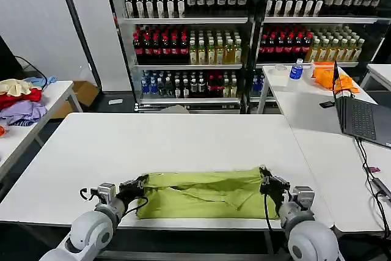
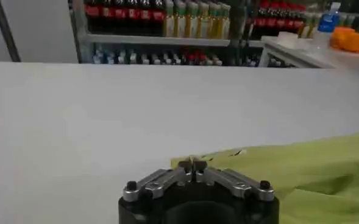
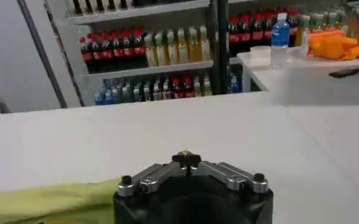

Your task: Fold and organize the clothes.

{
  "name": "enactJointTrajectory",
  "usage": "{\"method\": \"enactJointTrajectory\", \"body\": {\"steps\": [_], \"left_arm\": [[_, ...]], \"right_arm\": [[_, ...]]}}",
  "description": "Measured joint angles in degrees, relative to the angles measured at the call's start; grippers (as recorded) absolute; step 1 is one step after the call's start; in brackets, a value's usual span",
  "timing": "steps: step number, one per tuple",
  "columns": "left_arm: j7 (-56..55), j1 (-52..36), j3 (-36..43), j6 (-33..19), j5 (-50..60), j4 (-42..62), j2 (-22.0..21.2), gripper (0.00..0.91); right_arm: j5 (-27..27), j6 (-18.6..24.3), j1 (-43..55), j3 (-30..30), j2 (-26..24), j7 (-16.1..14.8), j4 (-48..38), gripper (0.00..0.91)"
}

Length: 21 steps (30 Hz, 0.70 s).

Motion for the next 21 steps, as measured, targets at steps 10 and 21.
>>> {"method": "enactJointTrajectory", "body": {"steps": [10,21], "left_arm": [[-0.03,0.52,0.19,-0.08,1.68,0.19,-0.8,0.907],[-0.85,1.71,-1.05,-1.2,2.99,-1.74,-1.1,0.907]], "right_arm": [[-0.99,-0.07,-1.51,0.63,0.61,-0.4,-0.12,0.907],[-4.52,0.19,-3.51,1.15,1.42,-1.98,0.83,0.907]]}}
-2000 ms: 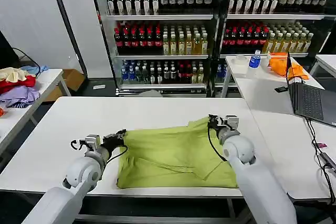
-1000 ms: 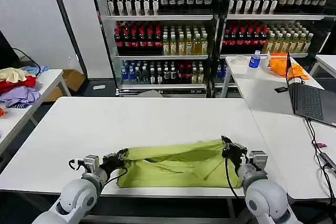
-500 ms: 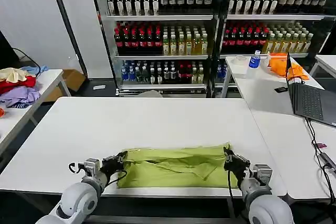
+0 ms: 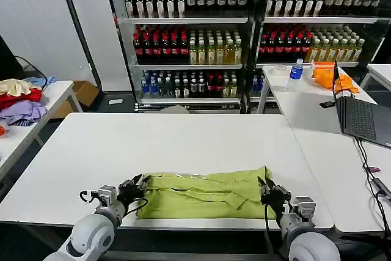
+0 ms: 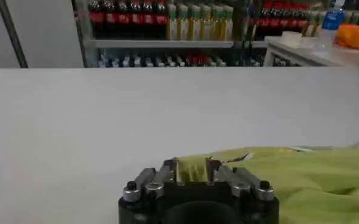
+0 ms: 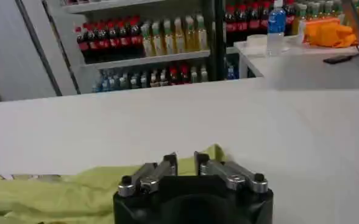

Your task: Fold and organize the clothes.

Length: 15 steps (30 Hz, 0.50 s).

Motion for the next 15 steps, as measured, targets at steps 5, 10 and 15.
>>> {"method": "enactJointTrajectory", "body": {"steps": [5,10,15], "left_arm": [[-1.17,1.38,-1.3,-0.12,0.03,-2.09,-0.86,0.907],[-2.85,3.54,-2.03,-0.13,0.39,-3.44,-2.88,0.907],[-3.96,5.05,-1.91,-0.13,1.17,-3.85,-6.22,0.907]], "right_arm": [[-1.79,0.62,-1.91,1.26,0.54,-0.52,1.6,0.907],[-3.13,1.02,-4.34,2.62,1.29,-0.82,2.86,0.907],[-4.06,1.24,-6.35,3.56,1.76,-0.89,3.94,0.907]]}}
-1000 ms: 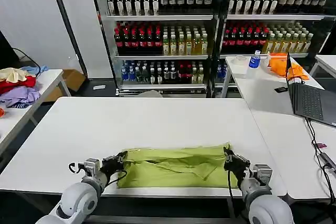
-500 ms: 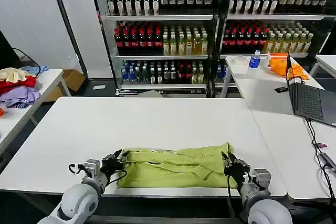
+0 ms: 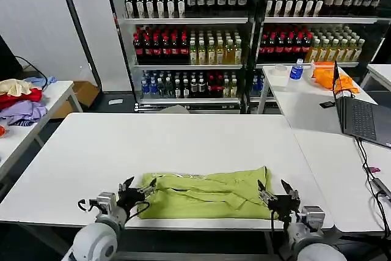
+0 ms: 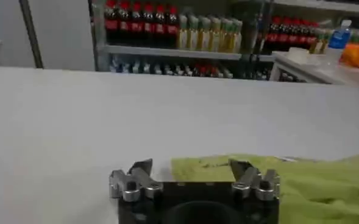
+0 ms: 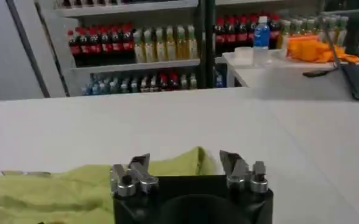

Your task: Fold and organize the clothes.

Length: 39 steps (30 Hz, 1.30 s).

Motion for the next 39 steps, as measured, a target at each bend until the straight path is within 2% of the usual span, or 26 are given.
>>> {"method": "enactJointTrajectory", "body": {"steps": [4,5,6,7,8,11,27,39], "left_arm": [[-1.01,0.15,0.08,-0.04,0.78,0.32,-2.57,0.907],[-1.13,0.15,0.09,-0.04,0.9,0.44,-3.03,0.736],[-1.34,0.15,0.09,-0.04,1.03,0.61,-3.46,0.605],[-1.51,0.19,0.11,-0.04,1.2,0.81,-3.92,0.252],[-1.58,0.3,0.16,-0.04,1.37,1.0,-4.28,0.171],[-1.77,0.74,0.43,-0.16,1.96,1.6,-5.3,0.04],[-0.88,3.13,0.35,-1.97,3.84,1.2,-8.3,0.02],[0.31,3.01,-3.4,-2.31,-0.5,0.09,-6.88,0.02]], "right_arm": [[-0.45,0.07,-1.28,0.53,0.28,-0.09,0.88,0.907],[-0.52,0.1,-1.58,0.69,0.33,-0.1,1.08,0.907],[-0.58,0.12,-1.83,0.8,0.35,-0.11,1.24,0.907],[-0.63,0.16,-2.1,0.92,0.38,-0.12,1.4,0.907],[-0.67,0.18,-2.35,1.06,0.38,-0.12,1.54,0.907],[-0.73,0.2,-2.98,1.44,0.37,-0.15,2.08,0.907],[-0.74,0.47,-4.44,2.75,0.34,-0.16,3.54,0.907],[-0.02,0.37,-3.83,3.73,-0.33,0.02,3.75,0.907]]}}
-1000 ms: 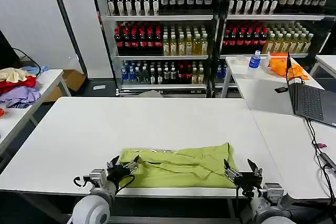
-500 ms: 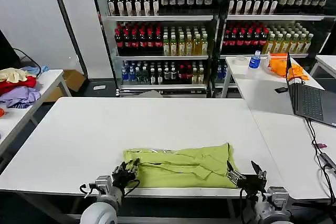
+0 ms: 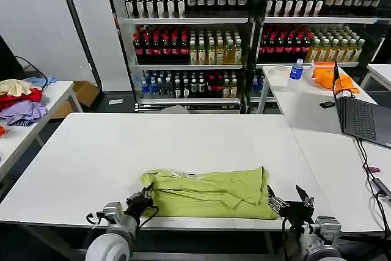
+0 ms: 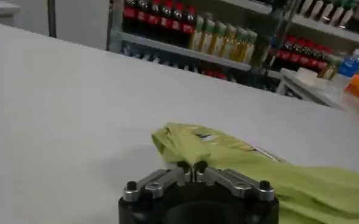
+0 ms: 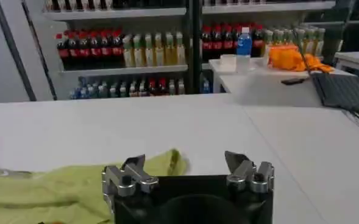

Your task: Fold and organize the clothes.

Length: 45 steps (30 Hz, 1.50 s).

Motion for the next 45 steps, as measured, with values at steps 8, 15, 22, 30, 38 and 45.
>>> {"method": "enactJointTrajectory", "body": {"steps": [8,15,22,30,38,45], "left_arm": [[0.66,1.36,-6.93,0.41,-4.46,0.4,5.23,0.02],[0.55,1.1,-15.37,1.54,-10.62,1.26,11.6,0.02],[-0.42,0.21,-18.39,3.19,-19.37,-1.94,13.71,0.02],[-1.88,-1.69,-15.11,4.76,-29.02,-6.65,10.87,0.02],[-3.55,-5.17,-7.62,5.75,-32.91,-7.09,4.11,0.02],[-4.87,-8.42,-1.13,5.88,-32.96,-4.67,-1.8,0.02]], "right_arm": [[0.58,-0.14,0.64,0.13,0.1,0.03,-0.08,0.907],[0.71,-0.13,1.01,-0.23,0.41,0.01,-0.01,0.907],[0.71,0.0,0.37,0.13,0.25,0.0,0.37,0.907],[0.48,0.04,0.29,-0.08,0.61,0.0,0.63,0.907],[0.23,0.26,0.53,-0.54,0.58,-0.14,-0.12,0.907],[0.73,0.39,1.18,-0.63,0.09,-0.23,-1.02,0.907]]}}
